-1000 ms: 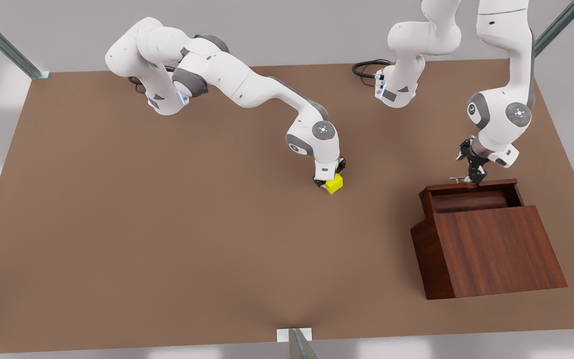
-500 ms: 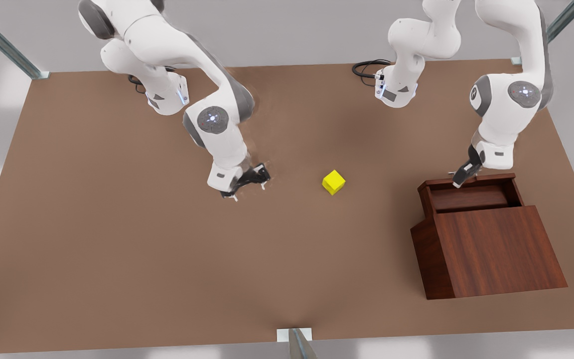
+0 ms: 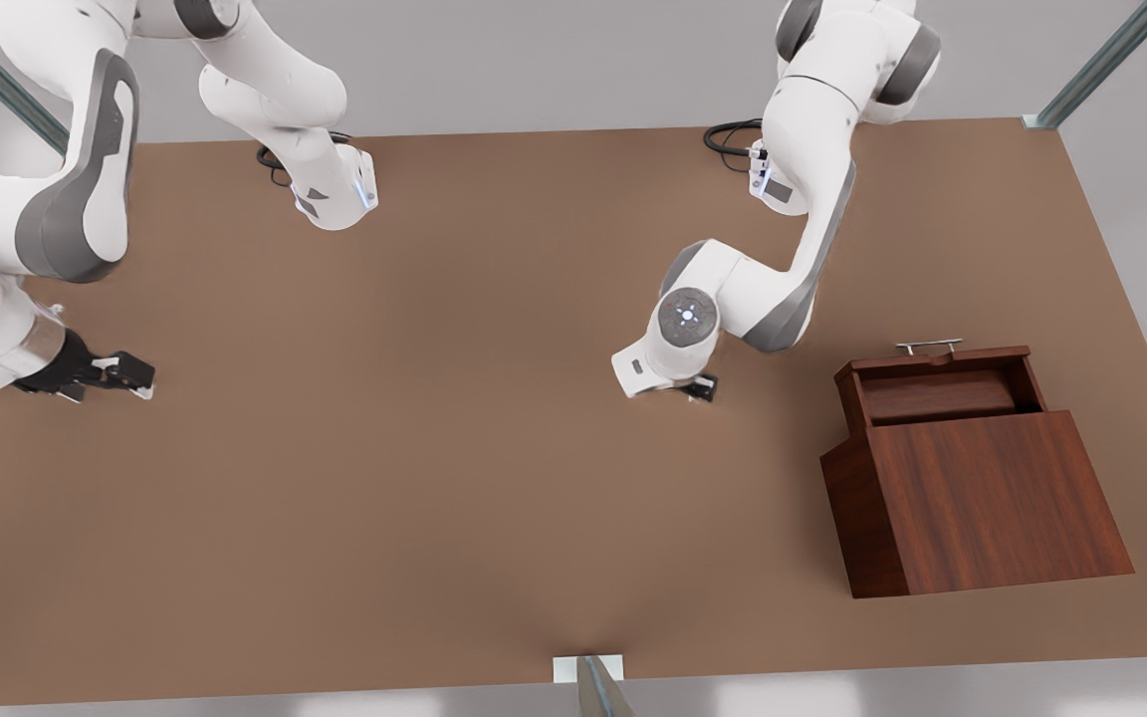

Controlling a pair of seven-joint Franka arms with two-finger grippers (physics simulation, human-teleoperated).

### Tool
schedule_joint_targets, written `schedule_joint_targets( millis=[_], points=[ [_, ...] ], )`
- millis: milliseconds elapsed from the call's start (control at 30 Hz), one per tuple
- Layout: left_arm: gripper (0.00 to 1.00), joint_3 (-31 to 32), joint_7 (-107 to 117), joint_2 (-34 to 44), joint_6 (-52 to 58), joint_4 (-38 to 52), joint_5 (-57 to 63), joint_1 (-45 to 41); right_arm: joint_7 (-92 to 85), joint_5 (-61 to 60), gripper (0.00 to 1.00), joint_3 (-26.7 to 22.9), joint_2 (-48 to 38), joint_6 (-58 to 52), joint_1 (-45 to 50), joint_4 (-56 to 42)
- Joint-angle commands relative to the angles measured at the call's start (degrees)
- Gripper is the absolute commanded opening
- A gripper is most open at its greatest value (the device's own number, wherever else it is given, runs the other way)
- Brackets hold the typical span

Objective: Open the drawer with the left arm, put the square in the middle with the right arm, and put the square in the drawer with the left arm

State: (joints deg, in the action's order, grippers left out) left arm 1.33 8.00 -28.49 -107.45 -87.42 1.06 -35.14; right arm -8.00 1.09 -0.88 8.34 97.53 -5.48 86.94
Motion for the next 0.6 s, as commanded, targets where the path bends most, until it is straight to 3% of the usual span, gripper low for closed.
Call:
schedule_joint_targets(
  millis=[0,200,567],
  points=[
    [1.0,-0.01,-0.44,0.28,-0.3,-1.09,0.61,-0.28,0.0,-0.03,1.0,0.0,0.01,0.03,-0.23,-0.01],
    [1.0,-0.01,-6.24,4.85,-12.16,-16.64,5.44,-2.3,0.0,-0.82,1.0,0.08,0.8,0.47,-0.84,-2.47],
    [1.0,-0.1,-8.8,6.17,-23.06,-28.33,11.95,-5.2,0.0,-0.82,1.0,0.08,1.5,0.47,-0.76,-2.91]
  ],
)
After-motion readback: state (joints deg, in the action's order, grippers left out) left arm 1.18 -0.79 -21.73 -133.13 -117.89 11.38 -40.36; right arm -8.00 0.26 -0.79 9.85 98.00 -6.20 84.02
